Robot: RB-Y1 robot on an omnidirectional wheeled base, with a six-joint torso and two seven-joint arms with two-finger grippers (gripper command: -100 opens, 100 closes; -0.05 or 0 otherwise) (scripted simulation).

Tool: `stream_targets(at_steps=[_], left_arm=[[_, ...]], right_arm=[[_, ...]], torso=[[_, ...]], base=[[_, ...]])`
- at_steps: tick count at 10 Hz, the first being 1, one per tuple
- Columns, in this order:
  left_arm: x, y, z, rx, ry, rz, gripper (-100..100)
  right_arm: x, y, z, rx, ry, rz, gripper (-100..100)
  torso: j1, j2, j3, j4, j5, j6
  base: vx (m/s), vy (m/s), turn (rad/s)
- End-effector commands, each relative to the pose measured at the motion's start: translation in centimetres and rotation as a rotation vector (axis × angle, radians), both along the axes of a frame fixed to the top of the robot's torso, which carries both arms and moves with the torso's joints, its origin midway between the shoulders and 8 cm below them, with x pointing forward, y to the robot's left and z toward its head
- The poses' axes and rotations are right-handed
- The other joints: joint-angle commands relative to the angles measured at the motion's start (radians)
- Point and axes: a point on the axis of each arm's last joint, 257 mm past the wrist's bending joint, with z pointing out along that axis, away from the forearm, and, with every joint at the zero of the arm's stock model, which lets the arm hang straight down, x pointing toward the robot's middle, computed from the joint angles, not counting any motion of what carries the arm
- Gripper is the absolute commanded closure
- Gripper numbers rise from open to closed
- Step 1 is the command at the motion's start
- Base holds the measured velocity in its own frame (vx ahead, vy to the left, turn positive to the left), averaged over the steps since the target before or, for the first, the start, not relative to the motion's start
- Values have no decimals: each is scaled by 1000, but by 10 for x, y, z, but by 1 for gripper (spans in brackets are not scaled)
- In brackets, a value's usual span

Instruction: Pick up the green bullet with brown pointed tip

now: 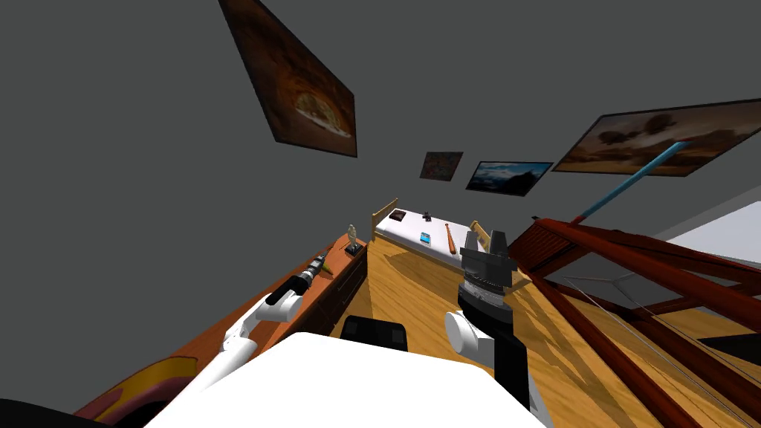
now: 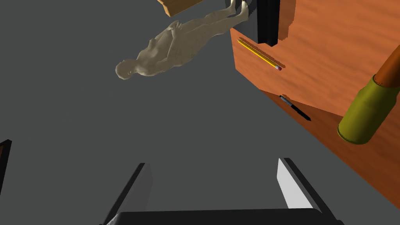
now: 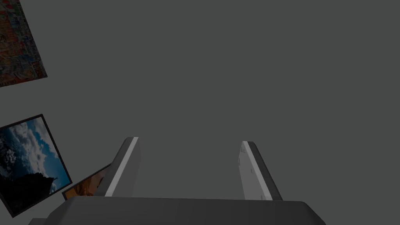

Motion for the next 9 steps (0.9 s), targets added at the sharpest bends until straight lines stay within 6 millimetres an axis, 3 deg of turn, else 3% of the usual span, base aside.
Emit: stream_targets(at_steps=[1,2,3,4,5,7,8,9], left_arm=[[-11,10,-28,1,84,12,-100],[-21,17,-46,-1,142,20,-100],[-23,18,-49,-1,150,23,-100],[-35,26,-69,-4,215,35,-100],[-35,26,-69,-4,215,35,-100],[-64,42,-107,-14,340,62,-100],[-64,42,-107,-14,340,62,-100],[-78,47,-122,-21,394,74,-100]], right_arm=[[0,0,0,0,0,0,0],[0,0,0,0,0,0,0],[0,0,0,0,0,0,0],[0,0,0,0,0,0,0],[0,0,0,0,0,0,0],[0,0,0,0,0,0,0],[0,0,0,0,0,0,0],[0,0,0,0,0,0,0]], torso=[[0,0,0,0,0,0],[0,0,0,0,0,0],[1,-1,-1,0,0,1],[1,-1,-1,0,0,-1],[0,-2,-1,0,0,0],[1,-2,-1,0,0,0],[2,-3,-1,-1,0,0],[2,-3,-2,-1,0,0]], base=[[17,26,-234],[36,46,-331],[29,46,-92],[31,32,-152],[25,31,-107],[44,56,-240],[45,60,-107],[39,52,-159]])
